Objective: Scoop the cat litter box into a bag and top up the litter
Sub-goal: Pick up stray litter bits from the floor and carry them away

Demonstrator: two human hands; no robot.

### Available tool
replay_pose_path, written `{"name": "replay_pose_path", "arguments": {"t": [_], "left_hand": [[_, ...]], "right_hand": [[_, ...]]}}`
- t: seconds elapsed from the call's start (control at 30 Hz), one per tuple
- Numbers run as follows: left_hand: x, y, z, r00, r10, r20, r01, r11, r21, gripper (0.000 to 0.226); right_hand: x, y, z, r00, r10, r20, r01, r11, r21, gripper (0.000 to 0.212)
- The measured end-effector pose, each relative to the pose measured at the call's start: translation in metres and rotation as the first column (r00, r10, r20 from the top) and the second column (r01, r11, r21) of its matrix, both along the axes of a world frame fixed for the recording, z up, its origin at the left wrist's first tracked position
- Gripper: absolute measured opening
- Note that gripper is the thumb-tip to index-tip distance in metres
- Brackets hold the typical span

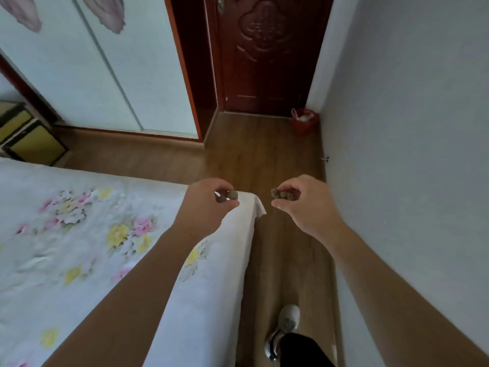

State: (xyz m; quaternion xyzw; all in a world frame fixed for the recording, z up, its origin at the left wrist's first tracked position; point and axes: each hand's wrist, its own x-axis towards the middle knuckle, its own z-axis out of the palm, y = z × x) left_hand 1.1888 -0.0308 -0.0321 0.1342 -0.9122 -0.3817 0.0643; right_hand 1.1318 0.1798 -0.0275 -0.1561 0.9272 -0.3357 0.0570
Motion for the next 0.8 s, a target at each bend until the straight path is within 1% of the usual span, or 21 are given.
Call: {"name": "replay_pose_path", "arguments": {"t": [0.1, 0.2, 0.3, 0.4, 0.6, 0.8], "left_hand": [[-0.059, 0.016, -0.003, 0.997, -0.067, 0.029, 0.068, 0.996, -0.056, 0.016], [-0.121, 0.031, -0.003, 0.993, -0.099, 0.060, 0.104, 0.991, -0.087, 0.019], [-0.183, 0.040, -0.001, 0.992, -0.100, 0.078, 0.107, 0.990, -0.087, 0.023], [-0.238, 0.047, 0.004, 0.994, -0.090, 0.065, 0.096, 0.992, -0.079, 0.026], [-0.336, 0.033, 0.003, 0.994, -0.076, 0.075, 0.082, 0.994, -0.077, 0.029], [-0.459, -0.002, -0.014, 0.992, -0.110, 0.055, 0.113, 0.992, -0.063, 0.031]], "right_hand": [[-0.049, 0.020, -0.006, 0.999, -0.044, -0.001, 0.044, 0.999, 0.001, 0.024], [-0.108, 0.039, -0.008, 0.997, -0.077, 0.001, 0.077, 0.997, -0.020, 0.025], [-0.171, 0.052, -0.009, 0.996, -0.086, 0.020, 0.086, 0.996, -0.017, 0.027], [-0.228, 0.056, -0.007, 0.997, -0.071, 0.030, 0.071, 0.997, -0.003, 0.027], [-0.331, 0.043, -0.004, 0.999, -0.046, 0.029, 0.045, 0.999, 0.021, 0.027], [-0.442, 0.013, -0.015, 0.996, -0.084, 0.013, 0.084, 0.995, 0.048, 0.027]]}}
